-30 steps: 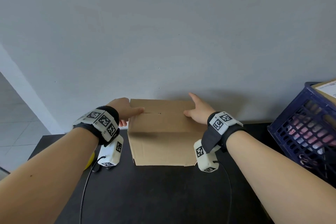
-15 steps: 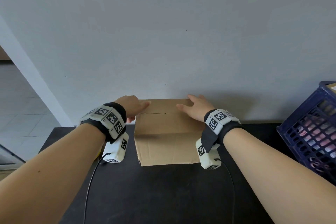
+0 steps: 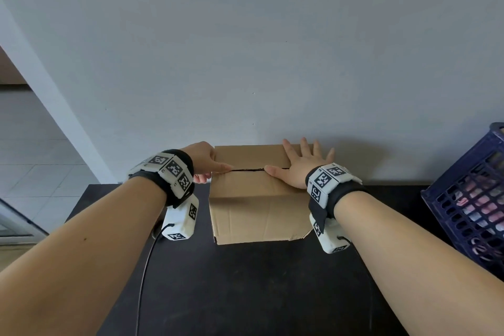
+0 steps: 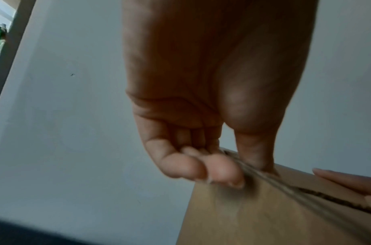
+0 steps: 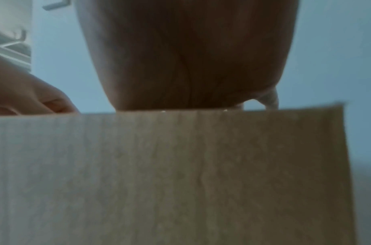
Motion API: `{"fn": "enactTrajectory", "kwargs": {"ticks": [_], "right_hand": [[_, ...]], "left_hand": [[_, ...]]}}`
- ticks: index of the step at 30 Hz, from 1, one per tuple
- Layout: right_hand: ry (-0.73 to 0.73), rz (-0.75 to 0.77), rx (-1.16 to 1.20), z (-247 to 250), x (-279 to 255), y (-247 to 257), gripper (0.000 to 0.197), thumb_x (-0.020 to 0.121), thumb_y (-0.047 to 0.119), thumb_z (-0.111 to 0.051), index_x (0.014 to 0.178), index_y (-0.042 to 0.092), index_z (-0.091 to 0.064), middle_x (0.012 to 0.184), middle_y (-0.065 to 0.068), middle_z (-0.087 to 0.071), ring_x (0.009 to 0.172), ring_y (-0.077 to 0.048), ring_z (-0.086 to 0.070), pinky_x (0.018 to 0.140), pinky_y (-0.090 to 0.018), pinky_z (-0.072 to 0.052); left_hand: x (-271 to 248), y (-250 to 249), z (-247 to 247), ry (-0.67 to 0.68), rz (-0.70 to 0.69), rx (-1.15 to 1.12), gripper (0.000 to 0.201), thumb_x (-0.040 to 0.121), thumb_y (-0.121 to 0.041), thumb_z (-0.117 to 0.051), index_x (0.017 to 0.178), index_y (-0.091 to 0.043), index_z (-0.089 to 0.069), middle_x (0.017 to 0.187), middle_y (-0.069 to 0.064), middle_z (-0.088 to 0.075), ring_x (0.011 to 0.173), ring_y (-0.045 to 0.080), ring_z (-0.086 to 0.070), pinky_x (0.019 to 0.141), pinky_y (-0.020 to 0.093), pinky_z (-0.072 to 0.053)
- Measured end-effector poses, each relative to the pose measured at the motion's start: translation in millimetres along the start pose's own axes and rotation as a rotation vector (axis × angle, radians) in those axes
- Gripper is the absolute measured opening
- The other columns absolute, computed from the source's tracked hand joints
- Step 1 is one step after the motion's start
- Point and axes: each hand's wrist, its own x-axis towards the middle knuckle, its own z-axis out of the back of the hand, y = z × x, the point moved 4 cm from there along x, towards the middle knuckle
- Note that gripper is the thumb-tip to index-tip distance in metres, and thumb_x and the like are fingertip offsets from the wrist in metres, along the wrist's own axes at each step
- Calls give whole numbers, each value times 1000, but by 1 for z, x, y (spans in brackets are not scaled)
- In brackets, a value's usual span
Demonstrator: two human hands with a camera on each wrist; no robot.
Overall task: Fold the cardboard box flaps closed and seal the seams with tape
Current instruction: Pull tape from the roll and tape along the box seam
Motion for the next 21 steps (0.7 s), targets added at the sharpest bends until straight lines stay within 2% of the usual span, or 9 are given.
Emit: {"fn": "enactTrajectory", "kwargs": {"ticks": [3,5,7,9,12,16,21], "right_hand": [[13,18,38,6,-2,4,95,77,84,-25,151,34,7,160,-4,13,147,-31,14,114,-59,8],[-9,41,78,13,-4,13,97,75,84,-31,152,32,0,161,-3,9,147,-30,10,115,-58,3],[-75,97,81,23,-7,33,92,79,80,-32,152,31,-7,161,-4,4,148,-28,7,116,-55,-2],[-157,195,130,36,-10,61,79,86,70,-34,151,29,-15,161,-5,-2,148,-26,3,117,-51,-6],[-245,376,286,52,-20,107,59,94,48,-43,147,22,-31,157,-7,-20,146,-22,-12,116,-39,-18],[-267,561,420,57,-31,163,38,94,22,-50,131,17,-55,143,-1,-47,133,-18,-41,109,-29,-31],[-165,601,499,37,-31,221,32,91,13,-49,117,22,-65,132,3,-59,122,-17,-52,98,-23,-37]], "left_hand": [[-6,2,1,31,20,-107,40,87,-28,-66,67,-11,-36,59,7,-39,49,17,-32,41,20,-26],[-11,2,7,22,12,-63,37,90,-34,-61,71,-10,-39,62,8,-43,49,18,-37,44,23,-32],[-17,3,17,-32,-2,8,38,90,-43,-57,78,-7,-50,66,7,-53,52,19,-48,51,24,-43],[-24,6,30,-122,-24,74,46,90,-52,-50,82,-7,-56,70,5,-60,57,18,-58,56,25,-49],[-32,20,49,-236,-50,71,52,92,-57,-38,83,-9,-57,72,5,-62,60,17,-61,55,27,-48],[-43,58,71,-366,-52,59,38,94,-42,-45,80,-9,-57,68,3,-63,57,18,-61,54,26,-47],[-52,119,83,-373,-7,36,22,90,-33,-56,77,-15,-55,67,0,-65,59,18,-62,61,29,-53]]}}
